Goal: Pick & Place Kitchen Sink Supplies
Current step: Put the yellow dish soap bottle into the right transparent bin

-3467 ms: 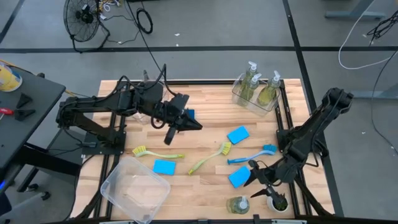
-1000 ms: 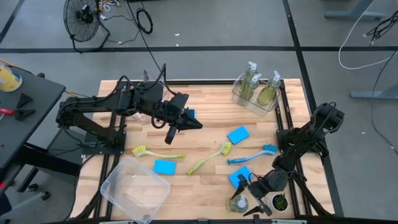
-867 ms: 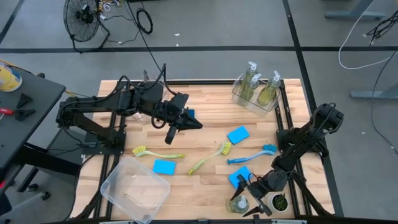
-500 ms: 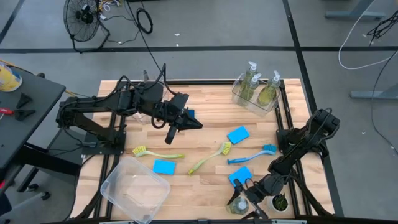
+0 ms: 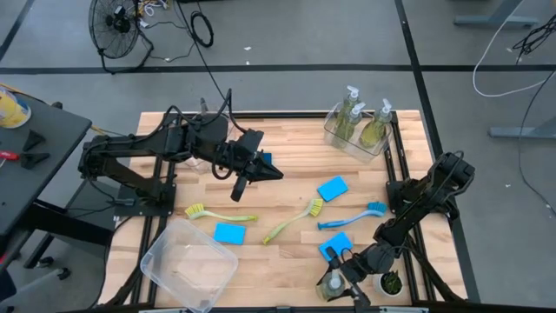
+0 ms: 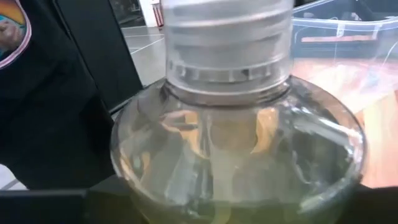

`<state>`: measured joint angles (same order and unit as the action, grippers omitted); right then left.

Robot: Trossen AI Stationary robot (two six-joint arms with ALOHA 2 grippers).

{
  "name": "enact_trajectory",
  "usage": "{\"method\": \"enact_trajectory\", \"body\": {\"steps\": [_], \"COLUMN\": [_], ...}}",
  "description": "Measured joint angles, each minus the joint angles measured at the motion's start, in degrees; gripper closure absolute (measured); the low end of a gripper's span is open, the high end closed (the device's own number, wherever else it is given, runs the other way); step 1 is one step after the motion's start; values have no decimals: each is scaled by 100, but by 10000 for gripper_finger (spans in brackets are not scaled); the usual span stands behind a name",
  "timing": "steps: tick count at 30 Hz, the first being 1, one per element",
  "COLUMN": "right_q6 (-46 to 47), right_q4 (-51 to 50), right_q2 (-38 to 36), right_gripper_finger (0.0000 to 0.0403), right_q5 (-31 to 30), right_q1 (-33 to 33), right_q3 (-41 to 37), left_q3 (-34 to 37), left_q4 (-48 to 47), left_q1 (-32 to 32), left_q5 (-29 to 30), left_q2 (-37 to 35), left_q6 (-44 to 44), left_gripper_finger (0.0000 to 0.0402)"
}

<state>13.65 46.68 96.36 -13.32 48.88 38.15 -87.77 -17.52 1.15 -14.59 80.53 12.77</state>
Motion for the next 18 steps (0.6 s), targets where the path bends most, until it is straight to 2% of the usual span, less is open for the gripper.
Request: {"method": "enact_trajectory", "body": {"steps": [3, 11, 18], "right_q6": [54, 58, -88], "right_q4": [5, -19, -782], "right_q2": [-5, -242, -857], "right_gripper_finger": [189, 192, 193], "right_q5": [19, -432, -1052], "right_q1": [-8, -81, -243], "right_q3": [0, -11, -11], "left_q3": [0, 0, 0], "left_q4": [0, 4, 17], "left_q1": [0, 0, -2], "left_q5": [0, 7, 90], "left_q2": [0, 0, 0], "left_q6": [-2, -11, -11], "left_gripper_finger": [383, 383, 383]}}
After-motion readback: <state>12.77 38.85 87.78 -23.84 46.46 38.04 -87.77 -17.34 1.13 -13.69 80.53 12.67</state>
